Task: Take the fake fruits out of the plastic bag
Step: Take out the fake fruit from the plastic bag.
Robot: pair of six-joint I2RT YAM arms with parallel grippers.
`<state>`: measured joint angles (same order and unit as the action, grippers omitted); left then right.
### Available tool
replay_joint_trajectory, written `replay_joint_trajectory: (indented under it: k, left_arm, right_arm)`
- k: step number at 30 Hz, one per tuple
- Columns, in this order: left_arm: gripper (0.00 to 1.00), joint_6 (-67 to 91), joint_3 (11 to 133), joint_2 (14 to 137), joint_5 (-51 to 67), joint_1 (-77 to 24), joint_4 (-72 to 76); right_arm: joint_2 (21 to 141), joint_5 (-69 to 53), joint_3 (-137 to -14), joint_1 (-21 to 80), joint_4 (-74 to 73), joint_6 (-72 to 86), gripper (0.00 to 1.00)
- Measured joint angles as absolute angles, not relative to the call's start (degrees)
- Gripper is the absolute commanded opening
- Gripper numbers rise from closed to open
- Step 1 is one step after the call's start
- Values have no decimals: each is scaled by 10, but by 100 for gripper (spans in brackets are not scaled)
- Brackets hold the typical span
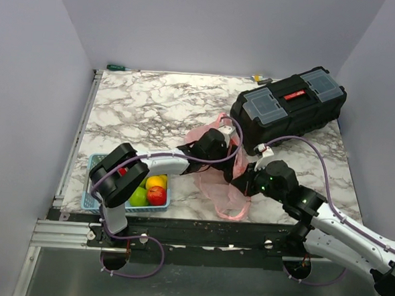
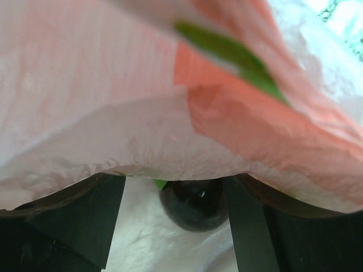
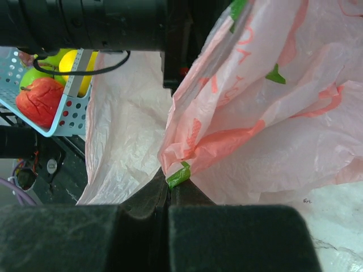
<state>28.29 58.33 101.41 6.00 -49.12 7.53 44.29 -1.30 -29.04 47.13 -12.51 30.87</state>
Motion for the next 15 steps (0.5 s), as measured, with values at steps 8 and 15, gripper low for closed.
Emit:
replay_joint_trajectory:
  k: [8, 15]
  left_arm:
    - [67, 287, 598, 1068, 47, -524, 75]
    - [37, 283, 604, 1068, 32, -529, 74]
  right_arm:
    - [437, -13, -290, 471, -131, 310, 1]
    - [421, -13, -290, 471, -131, 310, 1]
